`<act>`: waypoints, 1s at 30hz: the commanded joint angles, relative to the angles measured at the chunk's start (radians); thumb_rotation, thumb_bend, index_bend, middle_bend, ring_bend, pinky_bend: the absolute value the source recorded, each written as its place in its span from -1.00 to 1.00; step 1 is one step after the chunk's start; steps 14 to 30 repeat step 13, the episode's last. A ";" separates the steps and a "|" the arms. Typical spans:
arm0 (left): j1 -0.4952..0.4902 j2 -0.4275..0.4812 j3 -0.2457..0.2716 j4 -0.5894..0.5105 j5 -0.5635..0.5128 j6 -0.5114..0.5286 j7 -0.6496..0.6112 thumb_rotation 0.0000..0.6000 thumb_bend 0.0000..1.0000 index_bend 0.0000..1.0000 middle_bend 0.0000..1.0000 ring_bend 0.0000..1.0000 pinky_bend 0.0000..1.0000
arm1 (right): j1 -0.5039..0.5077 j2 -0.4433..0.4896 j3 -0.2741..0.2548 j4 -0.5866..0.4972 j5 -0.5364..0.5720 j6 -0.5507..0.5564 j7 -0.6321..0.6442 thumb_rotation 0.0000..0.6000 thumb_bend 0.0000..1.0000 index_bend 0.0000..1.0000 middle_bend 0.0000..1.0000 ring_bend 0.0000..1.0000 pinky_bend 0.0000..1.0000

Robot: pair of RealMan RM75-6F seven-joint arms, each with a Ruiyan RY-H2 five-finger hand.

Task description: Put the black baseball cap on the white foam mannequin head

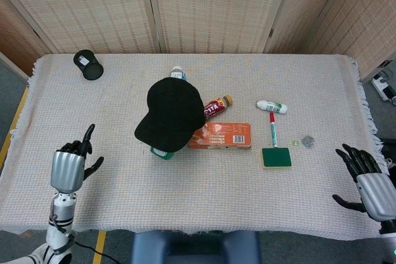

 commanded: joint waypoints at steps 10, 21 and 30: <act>0.218 0.458 0.179 -0.482 -0.093 -0.209 -0.044 1.00 -0.93 -0.91 -0.94 -1.00 -0.90 | -0.005 -0.042 -0.003 -0.011 -0.003 0.002 -0.078 1.00 -0.81 -1.00 -1.00 -1.00 -1.00; 0.229 0.458 0.165 -0.487 -0.082 -0.213 -0.047 1.00 -0.93 -0.91 -0.94 -1.00 -0.90 | -0.001 -0.047 -0.006 -0.009 0.001 -0.015 -0.095 1.00 -0.81 -1.00 -1.00 -1.00 -1.00; 0.229 0.458 0.165 -0.487 -0.082 -0.213 -0.047 1.00 -0.93 -0.91 -0.94 -1.00 -0.90 | -0.001 -0.047 -0.006 -0.009 0.001 -0.015 -0.095 1.00 -0.81 -1.00 -1.00 -1.00 -1.00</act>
